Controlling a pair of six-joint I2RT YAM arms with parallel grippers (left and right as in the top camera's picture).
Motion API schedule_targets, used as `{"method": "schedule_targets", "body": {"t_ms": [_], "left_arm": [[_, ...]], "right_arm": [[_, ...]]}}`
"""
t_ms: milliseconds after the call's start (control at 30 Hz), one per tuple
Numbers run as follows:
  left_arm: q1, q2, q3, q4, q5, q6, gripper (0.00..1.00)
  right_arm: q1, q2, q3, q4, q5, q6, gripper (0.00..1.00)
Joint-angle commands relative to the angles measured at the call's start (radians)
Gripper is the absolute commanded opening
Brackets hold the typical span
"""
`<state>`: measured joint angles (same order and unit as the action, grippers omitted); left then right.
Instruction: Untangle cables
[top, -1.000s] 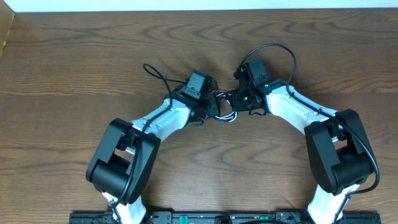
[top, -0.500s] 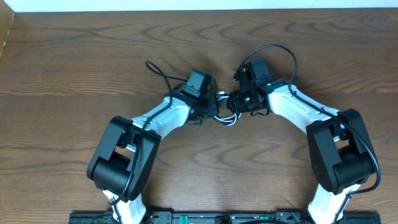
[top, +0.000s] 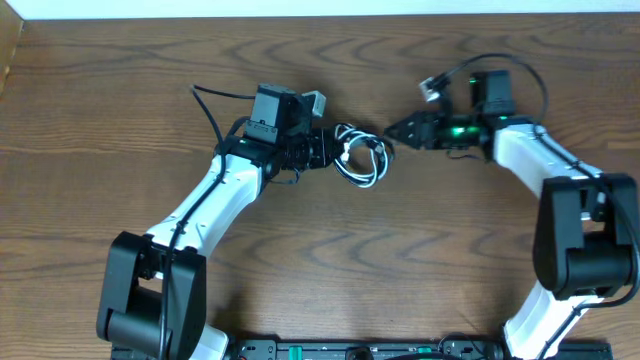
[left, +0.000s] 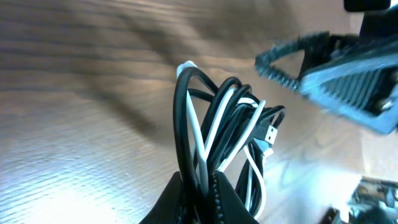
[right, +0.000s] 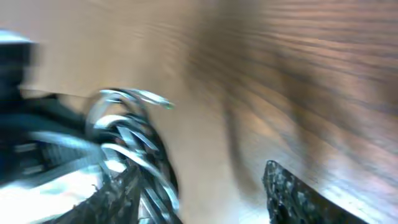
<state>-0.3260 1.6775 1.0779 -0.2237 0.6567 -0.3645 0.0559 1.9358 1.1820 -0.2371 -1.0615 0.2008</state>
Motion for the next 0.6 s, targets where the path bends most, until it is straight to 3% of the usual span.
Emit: {"method": "schedule_targets", "body": {"t_ms": [0, 133, 333, 567], "left_arm": [[0.003, -0.005, 0.02, 0.011, 0.068, 0.03, 0.07], [0.002, -0.005, 0.02, 0.05, 0.066, -0.016, 0.08], [0.008, -0.005, 0.02, 0.116, 0.204, 0.026, 0.08], [0.045, -0.005, 0.02, 0.132, 0.403, 0.159, 0.07]], "right_arm": [[-0.024, -0.021, 0.015, -0.001, -0.253, -0.026, 0.62], [-0.005, -0.021, 0.014, -0.002, -0.357, -0.106, 0.64], [0.042, -0.021, 0.014, -0.008, -0.277, -0.105, 0.6], [0.031, -0.021, 0.014, -0.014, -0.261, -0.099, 0.36]]}}
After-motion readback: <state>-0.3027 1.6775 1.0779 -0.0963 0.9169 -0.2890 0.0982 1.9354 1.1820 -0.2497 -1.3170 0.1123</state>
